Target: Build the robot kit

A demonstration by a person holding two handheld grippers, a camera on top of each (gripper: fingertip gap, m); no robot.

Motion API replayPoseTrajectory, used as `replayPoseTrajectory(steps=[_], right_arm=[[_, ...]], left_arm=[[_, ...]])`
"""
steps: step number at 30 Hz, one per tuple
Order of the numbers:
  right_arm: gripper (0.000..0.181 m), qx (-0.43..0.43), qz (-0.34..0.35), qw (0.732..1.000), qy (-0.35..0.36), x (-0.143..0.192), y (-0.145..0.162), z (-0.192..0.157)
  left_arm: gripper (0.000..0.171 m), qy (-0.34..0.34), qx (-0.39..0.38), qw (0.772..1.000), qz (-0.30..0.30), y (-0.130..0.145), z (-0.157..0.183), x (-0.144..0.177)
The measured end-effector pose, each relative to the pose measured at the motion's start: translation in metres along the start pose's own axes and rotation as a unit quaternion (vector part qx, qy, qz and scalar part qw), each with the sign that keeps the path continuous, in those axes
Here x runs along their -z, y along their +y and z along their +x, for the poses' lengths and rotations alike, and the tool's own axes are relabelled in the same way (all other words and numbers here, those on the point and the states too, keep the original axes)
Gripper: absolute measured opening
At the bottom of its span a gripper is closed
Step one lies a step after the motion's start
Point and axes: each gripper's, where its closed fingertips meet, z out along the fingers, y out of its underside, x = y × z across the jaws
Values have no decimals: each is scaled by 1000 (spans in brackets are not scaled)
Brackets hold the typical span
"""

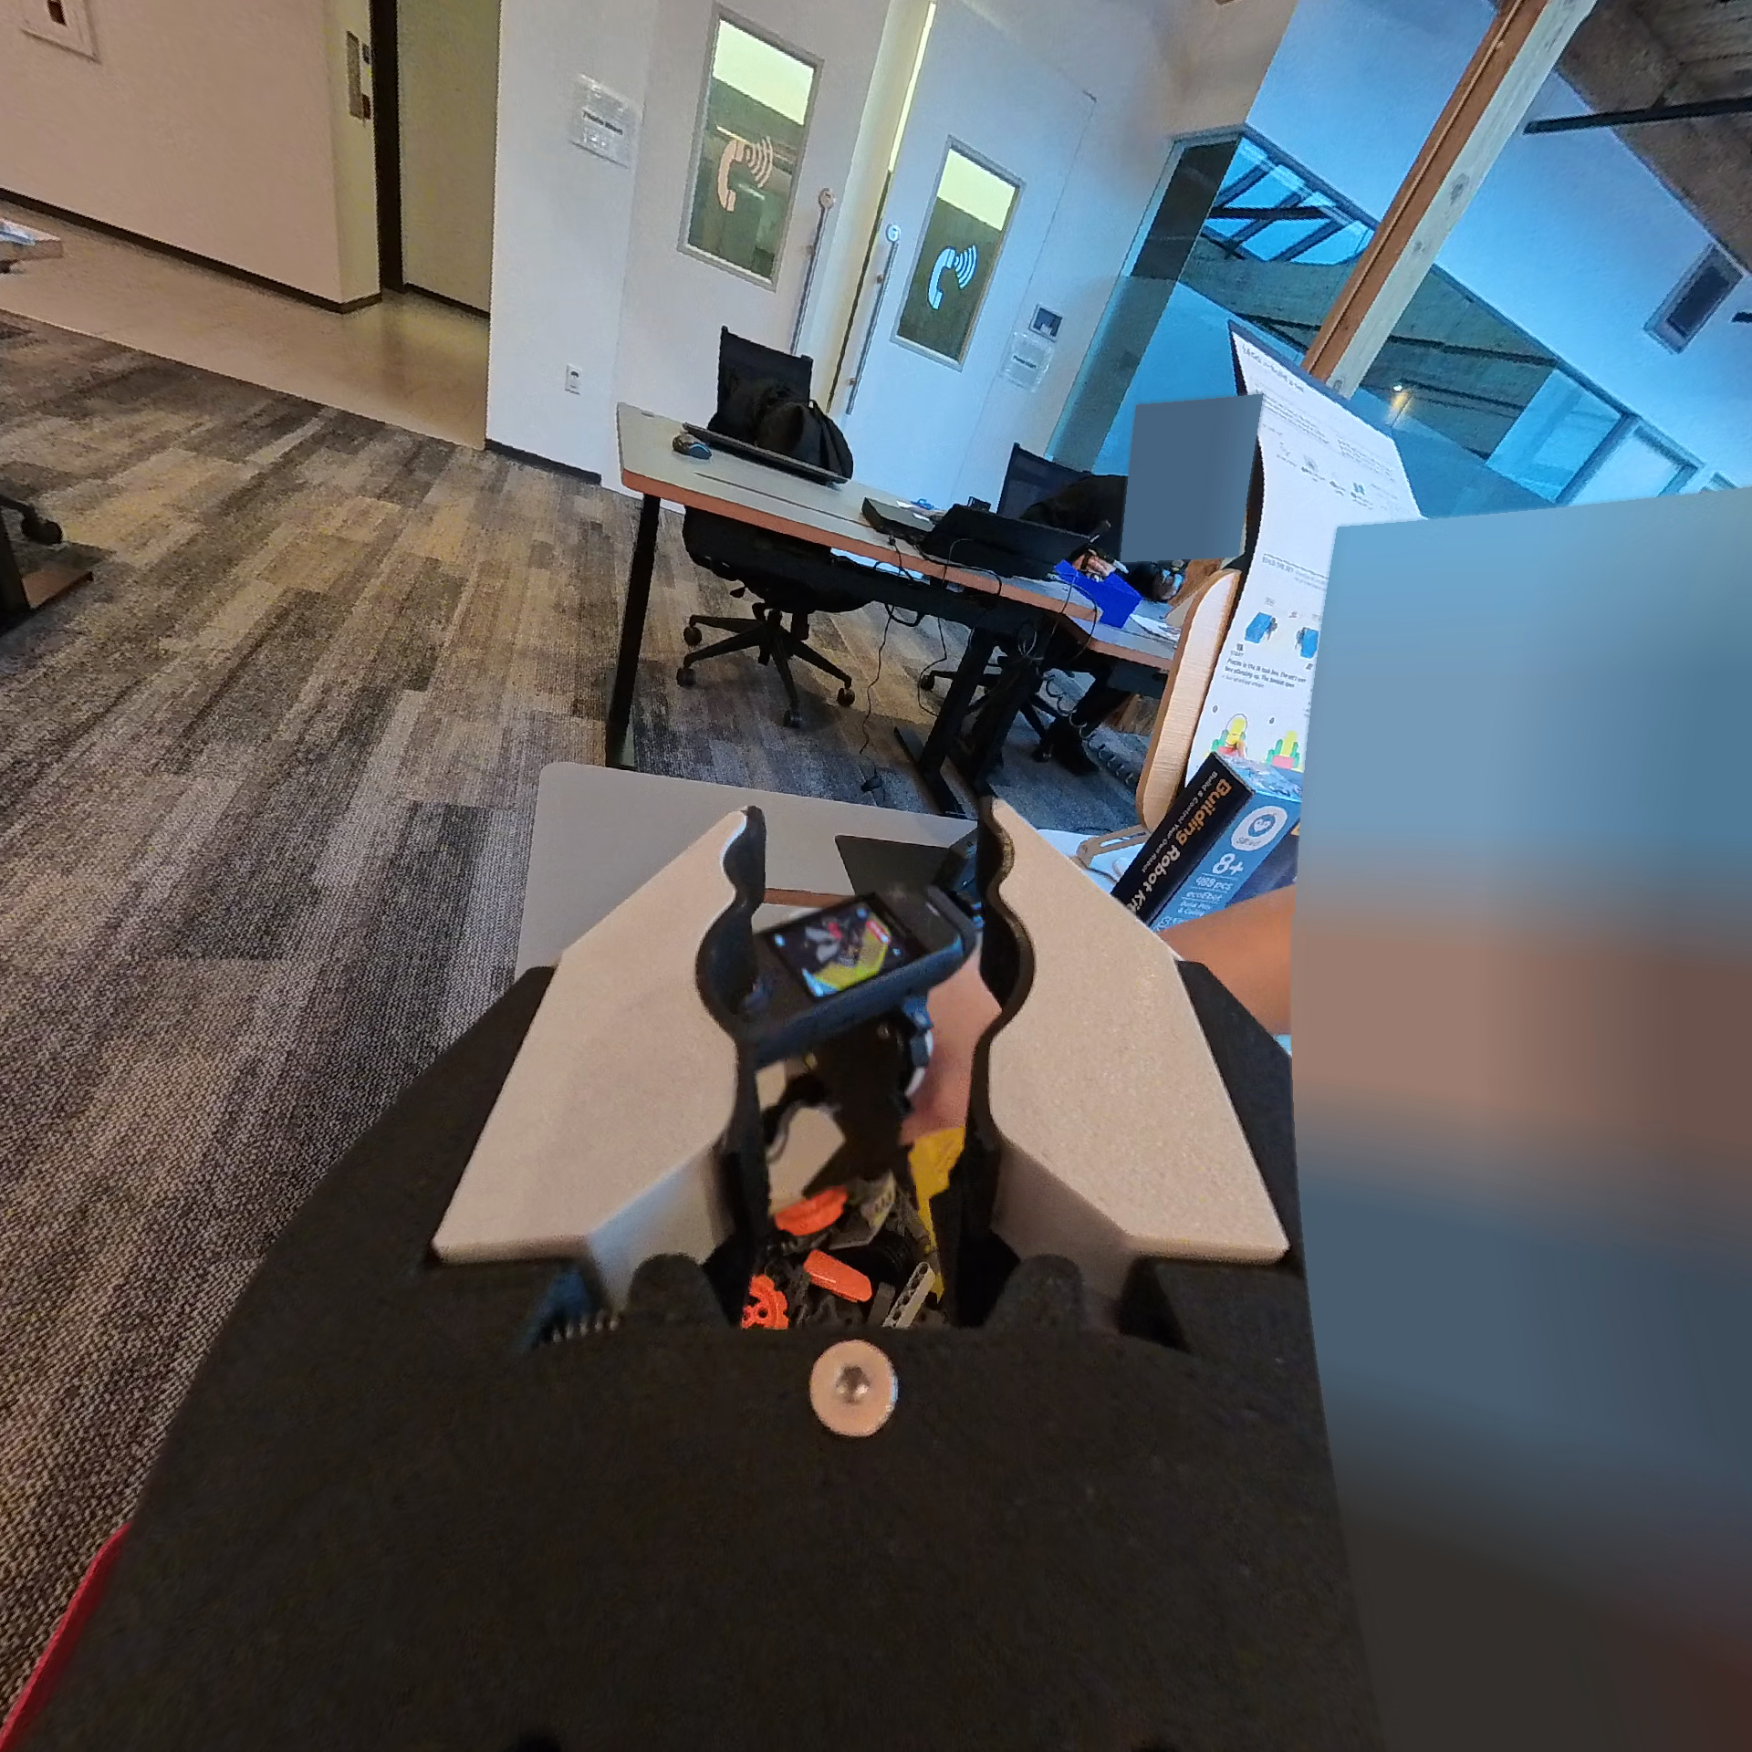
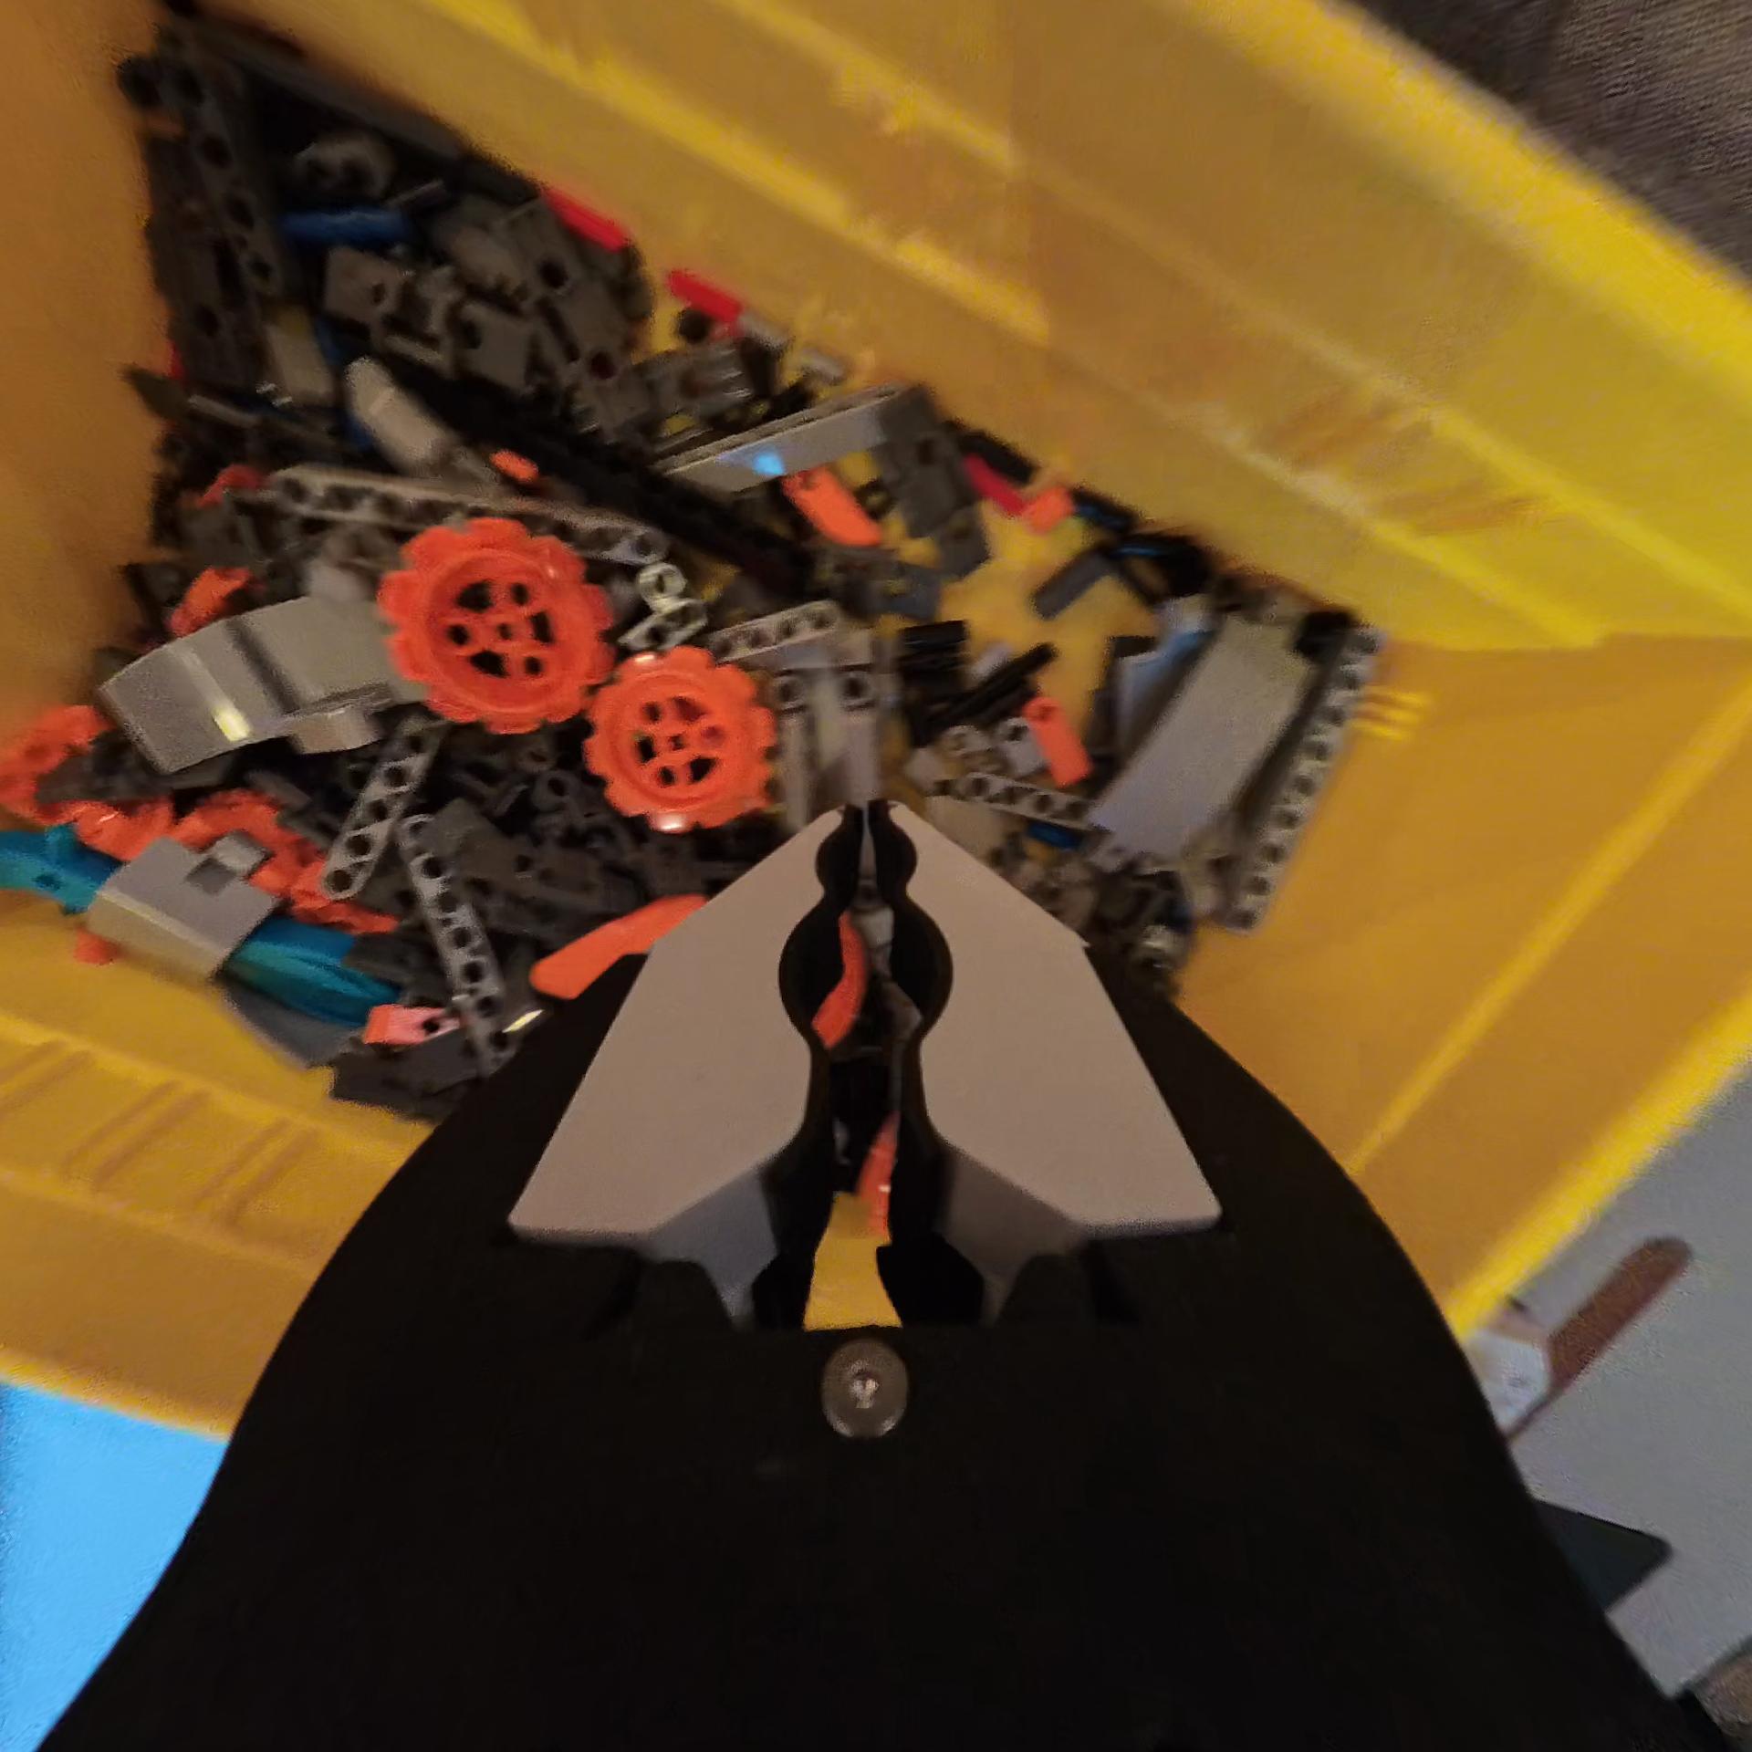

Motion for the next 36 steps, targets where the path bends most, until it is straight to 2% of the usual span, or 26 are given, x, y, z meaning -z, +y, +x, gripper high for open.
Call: replayPoseTrajectory(steps=[2, 5, 8, 13, 16, 19, 22, 24, 29, 36], right_arm=[[9, 3, 2, 1000, 14, 0, -1, 19], [13, 42, -36, 998, 41, -5, 10, 39], [15, 81, -42, 995, 35, -2, 10, 41], [8, 56, -39, 997, 27, 2, 7, 44], [8, 42, -72, 996, 41, -1, 23, 51], [6, 67, -101, 992, 45, 3, 32, 46], [3, 110, -104, 986, 65, 16, 31, 43], [3, 102, -103, 987, 69, 20, 33, 43], [5, 97, -140, 983, 76, 17, 53, 51], [6, 112, -160, 978, 71, 8, 58, 49]], left_arm=[[42, -1, -1, 1000, 1, -1, 0, 0], [42, -1, -2, 1000, -1, 0, 0, -1], [43, -2, -1, 1000, -4, 1, -1, -2], [43, -4, -2, 1000, -4, 1, 0, -2], [43, -4, -4, 1000, -3, 1, 1, -2], [43, -4, -6, 1000, -6, 2, 2, -4], [43, -1, -8, 1000, -8, 2, 3, -5], [43, 2, -6, 1000, -8, 2, 3, -7], [43, -5, -6, 1000, 1, -1, 3, -9], [44, -9, -37, 999, -4, 0, 20, -17]])
